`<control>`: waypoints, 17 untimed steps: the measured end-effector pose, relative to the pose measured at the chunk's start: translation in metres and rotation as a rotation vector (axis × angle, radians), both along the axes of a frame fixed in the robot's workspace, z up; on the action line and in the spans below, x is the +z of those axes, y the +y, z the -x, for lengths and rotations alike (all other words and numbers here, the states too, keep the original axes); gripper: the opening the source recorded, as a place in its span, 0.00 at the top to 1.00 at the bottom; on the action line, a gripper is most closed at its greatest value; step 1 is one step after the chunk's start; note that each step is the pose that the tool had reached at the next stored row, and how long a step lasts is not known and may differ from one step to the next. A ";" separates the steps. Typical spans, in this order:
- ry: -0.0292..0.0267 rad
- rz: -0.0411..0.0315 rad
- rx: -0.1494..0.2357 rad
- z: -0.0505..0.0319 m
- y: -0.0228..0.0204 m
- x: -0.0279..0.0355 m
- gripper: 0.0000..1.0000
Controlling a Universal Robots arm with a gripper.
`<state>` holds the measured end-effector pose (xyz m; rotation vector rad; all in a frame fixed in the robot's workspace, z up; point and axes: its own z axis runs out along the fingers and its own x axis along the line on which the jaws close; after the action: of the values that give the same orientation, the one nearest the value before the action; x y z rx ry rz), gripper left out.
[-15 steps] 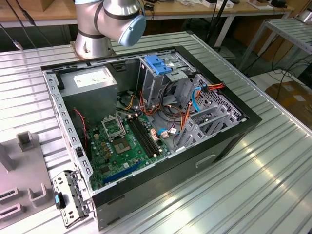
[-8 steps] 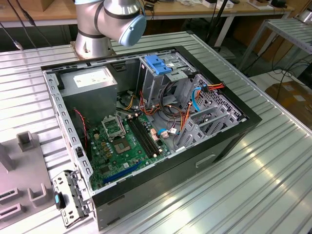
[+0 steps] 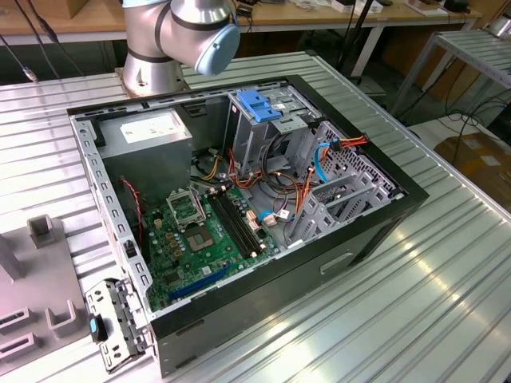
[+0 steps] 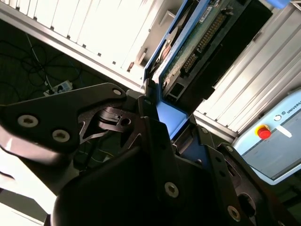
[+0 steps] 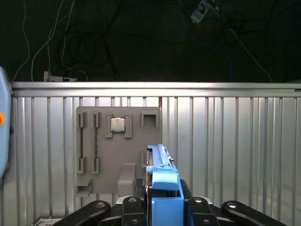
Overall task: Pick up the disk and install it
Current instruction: 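Reach for the disk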
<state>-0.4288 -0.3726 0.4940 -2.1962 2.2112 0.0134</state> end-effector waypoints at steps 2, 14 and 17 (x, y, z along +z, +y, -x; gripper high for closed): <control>0.0000 0.0000 0.000 -0.0022 0.0000 0.0000 0.63; 0.0001 0.0000 0.000 -0.0164 0.0000 0.0000 0.63; 0.0000 0.0000 0.000 -0.0206 0.0000 0.0000 0.63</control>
<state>-0.4082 -0.3726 0.4939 -2.1961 2.2112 0.0134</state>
